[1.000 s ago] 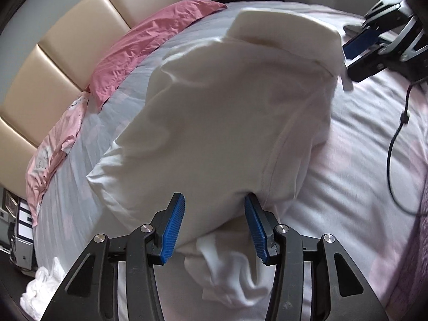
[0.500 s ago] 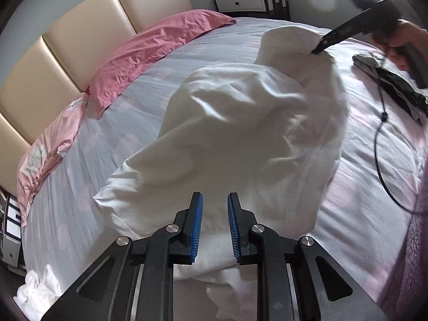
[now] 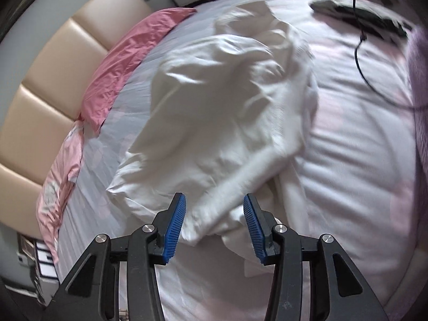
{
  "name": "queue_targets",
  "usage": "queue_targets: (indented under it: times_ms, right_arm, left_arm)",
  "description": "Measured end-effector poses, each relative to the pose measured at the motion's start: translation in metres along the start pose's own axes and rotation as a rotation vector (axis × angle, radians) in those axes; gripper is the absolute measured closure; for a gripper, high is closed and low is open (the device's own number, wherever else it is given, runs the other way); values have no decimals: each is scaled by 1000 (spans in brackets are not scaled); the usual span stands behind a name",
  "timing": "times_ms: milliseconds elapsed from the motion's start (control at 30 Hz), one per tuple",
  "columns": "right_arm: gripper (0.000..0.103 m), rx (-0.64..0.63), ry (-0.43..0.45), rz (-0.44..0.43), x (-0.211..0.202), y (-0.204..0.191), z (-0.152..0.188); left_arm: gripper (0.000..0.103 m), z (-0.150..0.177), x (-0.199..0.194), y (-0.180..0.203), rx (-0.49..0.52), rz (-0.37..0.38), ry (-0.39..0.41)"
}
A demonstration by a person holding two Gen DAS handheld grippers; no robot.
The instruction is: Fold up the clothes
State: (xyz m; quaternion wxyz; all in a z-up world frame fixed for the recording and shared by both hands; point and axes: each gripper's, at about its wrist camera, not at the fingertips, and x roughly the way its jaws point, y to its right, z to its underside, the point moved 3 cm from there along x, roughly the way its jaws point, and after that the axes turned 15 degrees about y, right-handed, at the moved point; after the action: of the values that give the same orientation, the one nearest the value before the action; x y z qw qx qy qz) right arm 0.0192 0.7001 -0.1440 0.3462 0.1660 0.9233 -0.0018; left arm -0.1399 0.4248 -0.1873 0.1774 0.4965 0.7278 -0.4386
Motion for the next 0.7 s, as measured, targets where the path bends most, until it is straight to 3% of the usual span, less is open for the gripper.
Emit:
queue_targets:
  times_ms: [100, 167, 200, 500, 633, 700]
  right_arm:
    - [83, -133, -25, -48, -11, -23, 11]
    - [69, -221, -42, -57, -15, -33, 23]
    - [68, -292, -41, -52, -14, -38, 29]
    - [67, -872, 34, 40, 7, -78, 70]
    - [67, -1030, 34, 92, 27, -79, 87]
    - [68, -1042, 59, 114, 30, -77, 93]
  left_arm:
    - [56, 2, 4, 12, 59, -15, -14]
    - [56, 4, 8, 19, 85, -27, -25]
    - [56, 5, 11, 20, 94, -38, -32]
    - [56, 15, 28, 21, 110, -102, -59]
    - [55, 17, 36, 20, 101, -130, -54]
    - [58, 17, 38, 18, 74, -140, -45]
